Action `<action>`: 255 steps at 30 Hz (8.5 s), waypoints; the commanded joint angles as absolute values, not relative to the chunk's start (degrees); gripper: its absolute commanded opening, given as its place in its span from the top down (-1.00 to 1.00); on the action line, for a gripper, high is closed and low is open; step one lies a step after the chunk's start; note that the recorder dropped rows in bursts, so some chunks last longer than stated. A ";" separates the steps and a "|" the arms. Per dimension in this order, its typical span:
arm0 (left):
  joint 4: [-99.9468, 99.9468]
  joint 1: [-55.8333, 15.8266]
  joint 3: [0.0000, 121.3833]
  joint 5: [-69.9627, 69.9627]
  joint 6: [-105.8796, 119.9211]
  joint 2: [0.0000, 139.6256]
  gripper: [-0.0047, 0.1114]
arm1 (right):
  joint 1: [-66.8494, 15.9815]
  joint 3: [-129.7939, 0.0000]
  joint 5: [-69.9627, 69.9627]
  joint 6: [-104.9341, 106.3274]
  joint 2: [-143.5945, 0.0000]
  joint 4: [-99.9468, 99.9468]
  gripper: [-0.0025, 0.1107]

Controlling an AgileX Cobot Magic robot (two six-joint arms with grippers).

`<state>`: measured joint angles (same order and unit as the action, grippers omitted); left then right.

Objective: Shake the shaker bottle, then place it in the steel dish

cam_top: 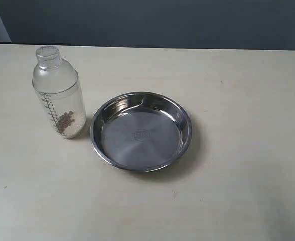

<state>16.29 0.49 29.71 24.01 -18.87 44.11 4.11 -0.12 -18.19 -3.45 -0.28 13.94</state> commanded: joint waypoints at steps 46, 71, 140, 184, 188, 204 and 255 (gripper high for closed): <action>40.02 10.74 32.40 69.96 -25.12 98.61 -0.89 | 4.00 0.00 -17.64 -3.25 0.00 13.84 0.97; 42.00 10.74 32.40 69.96 -23.09 114.61 -0.89 | 4.00 0.00 -17.64 -3.25 0.00 13.84 0.97; 47.27 7.77 34.28 63.30 -31.59 99.49 0.92 | 4.00 0.00 -17.64 -3.35 0.00 13.84 0.97; 52.70 -21.60 49.57 25.11 -53.92 88.68 0.92 | 4.00 0.00 -17.64 -3.35 0.00 13.66 0.97; 53.83 -21.69 47.02 36.61 -56.46 95.46 0.92 | 4.00 0.00 -17.64 -3.35 0.00 13.66 0.97; 51.60 -22.39 56.60 31.07 -54.59 86.74 0.92 | 4.00 0.00 -17.64 -3.35 0.00 13.65 0.97; 29.04 -28.56 44.34 20.55 -35.17 87.91 0.92 | 4.00 0.00 -17.64 -3.26 0.00 13.70 0.97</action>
